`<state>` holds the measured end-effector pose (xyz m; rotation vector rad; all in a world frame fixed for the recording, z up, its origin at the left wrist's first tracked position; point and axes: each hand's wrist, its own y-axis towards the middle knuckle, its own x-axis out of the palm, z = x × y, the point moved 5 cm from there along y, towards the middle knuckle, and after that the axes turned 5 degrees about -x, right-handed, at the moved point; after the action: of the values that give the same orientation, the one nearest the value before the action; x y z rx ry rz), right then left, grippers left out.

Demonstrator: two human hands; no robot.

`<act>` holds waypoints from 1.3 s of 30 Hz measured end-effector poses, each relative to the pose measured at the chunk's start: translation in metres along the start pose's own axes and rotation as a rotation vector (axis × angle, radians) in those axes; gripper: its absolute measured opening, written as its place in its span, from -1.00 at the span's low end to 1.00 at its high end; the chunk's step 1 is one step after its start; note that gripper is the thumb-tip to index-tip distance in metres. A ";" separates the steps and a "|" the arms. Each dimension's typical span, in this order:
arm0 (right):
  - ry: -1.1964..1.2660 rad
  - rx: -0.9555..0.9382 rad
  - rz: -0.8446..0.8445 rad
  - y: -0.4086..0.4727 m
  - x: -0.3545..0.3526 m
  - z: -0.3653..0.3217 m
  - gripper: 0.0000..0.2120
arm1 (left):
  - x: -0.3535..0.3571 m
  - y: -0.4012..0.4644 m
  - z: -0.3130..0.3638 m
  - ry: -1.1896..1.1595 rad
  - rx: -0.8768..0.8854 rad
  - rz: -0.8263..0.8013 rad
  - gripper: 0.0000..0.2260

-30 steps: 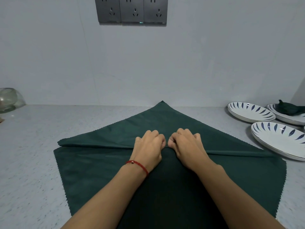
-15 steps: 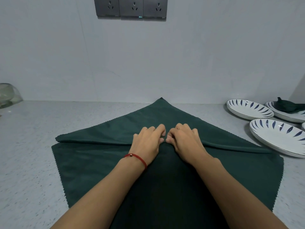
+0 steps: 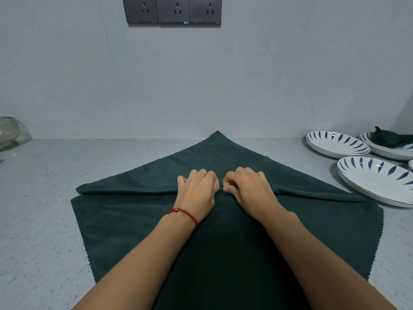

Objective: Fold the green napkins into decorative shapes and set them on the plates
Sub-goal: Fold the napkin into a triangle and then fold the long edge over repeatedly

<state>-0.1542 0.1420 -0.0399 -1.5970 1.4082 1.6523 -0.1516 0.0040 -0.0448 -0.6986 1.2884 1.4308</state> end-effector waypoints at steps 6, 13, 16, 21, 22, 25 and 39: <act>-0.019 0.077 -0.051 0.005 0.006 0.003 -0.83 | -0.004 -0.002 -0.005 -0.021 0.046 0.024 -0.88; -0.070 -0.016 0.071 -0.001 -0.003 -0.003 -0.91 | 0.003 0.006 0.000 0.142 -0.034 -0.008 -0.84; -0.045 -0.015 0.055 -0.001 -0.003 -0.004 -0.89 | 0.004 0.008 0.000 0.167 -0.044 -0.027 -0.81; -0.006 0.075 0.005 0.003 0.004 0.000 -0.84 | -0.005 0.001 -0.006 0.070 0.025 0.087 -0.91; -0.004 0.094 0.003 0.004 0.005 0.000 -0.83 | -0.007 0.000 -0.008 0.051 0.040 0.090 -0.94; -0.024 0.121 0.001 0.005 0.006 0.000 -0.82 | -0.007 0.000 -0.012 0.016 0.028 0.074 -0.92; -0.112 0.202 0.076 0.003 0.012 0.005 -0.85 | -0.011 0.002 -0.017 -0.051 -0.044 0.114 -0.95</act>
<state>-0.1617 0.1412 -0.0508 -1.3340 1.5401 1.5591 -0.1537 -0.0153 -0.0380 -0.6221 1.2778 1.5640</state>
